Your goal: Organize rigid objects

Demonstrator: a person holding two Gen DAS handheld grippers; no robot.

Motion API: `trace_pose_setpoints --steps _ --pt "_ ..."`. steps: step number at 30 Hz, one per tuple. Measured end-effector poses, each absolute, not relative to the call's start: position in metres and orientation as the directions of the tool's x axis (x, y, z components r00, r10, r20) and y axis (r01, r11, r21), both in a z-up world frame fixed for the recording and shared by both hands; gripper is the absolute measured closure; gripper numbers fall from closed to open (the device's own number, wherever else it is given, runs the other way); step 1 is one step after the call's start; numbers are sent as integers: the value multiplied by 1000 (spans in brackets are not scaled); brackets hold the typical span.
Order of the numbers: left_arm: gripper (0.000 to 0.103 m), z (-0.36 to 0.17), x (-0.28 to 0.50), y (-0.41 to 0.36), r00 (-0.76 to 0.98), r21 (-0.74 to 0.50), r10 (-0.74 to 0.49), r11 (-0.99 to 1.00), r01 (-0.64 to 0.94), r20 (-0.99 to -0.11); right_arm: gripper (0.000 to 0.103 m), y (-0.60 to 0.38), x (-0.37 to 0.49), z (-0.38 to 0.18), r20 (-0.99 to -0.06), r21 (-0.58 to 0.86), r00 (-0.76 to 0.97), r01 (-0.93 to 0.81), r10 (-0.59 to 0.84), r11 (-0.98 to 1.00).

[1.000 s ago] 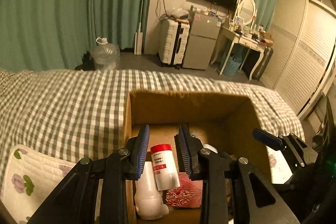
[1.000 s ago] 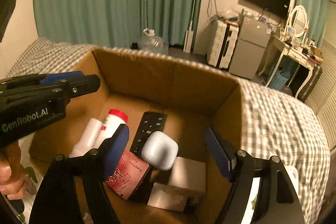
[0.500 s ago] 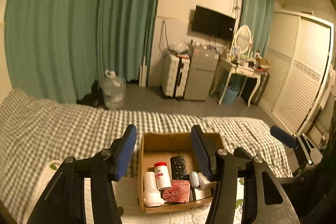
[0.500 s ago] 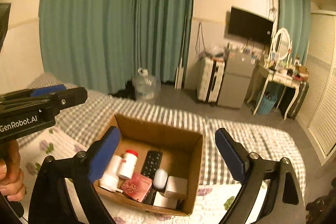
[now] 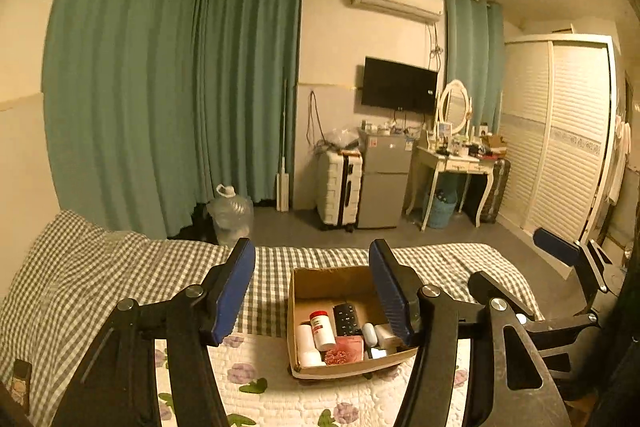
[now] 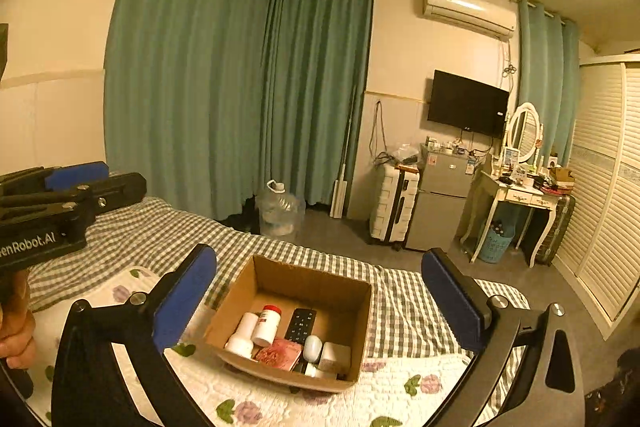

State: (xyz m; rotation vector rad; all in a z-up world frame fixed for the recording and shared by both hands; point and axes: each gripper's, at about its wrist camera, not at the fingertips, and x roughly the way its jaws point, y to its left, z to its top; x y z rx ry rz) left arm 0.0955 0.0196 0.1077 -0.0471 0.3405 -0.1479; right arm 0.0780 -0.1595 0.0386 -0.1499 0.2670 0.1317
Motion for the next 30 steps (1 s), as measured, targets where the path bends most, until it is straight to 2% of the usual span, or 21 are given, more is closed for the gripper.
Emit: trace_pose_setpoints --steps 6,8,12,19,30 --pt "40 99 57 10 961 -53 -144 989 135 -238 0 -167 37 41 -247 -65 962 -131 111 989" --pt "36 88 45 8 963 -57 -149 989 140 -224 0 -170 26 36 -255 -57 961 -129 110 990" --pt "36 64 39 6 946 -93 -177 983 157 -270 0 -174 12 17 -278 -66 957 -109 87 992" --pt "36 30 40 1 932 -60 -122 992 108 -343 0 -184 9 -13 -349 -19 933 -102 89 995" --pt "36 10 41 8 924 -84 -87 995 60 -372 0 -190 15 -30 -382 -8 922 -80 71 997"
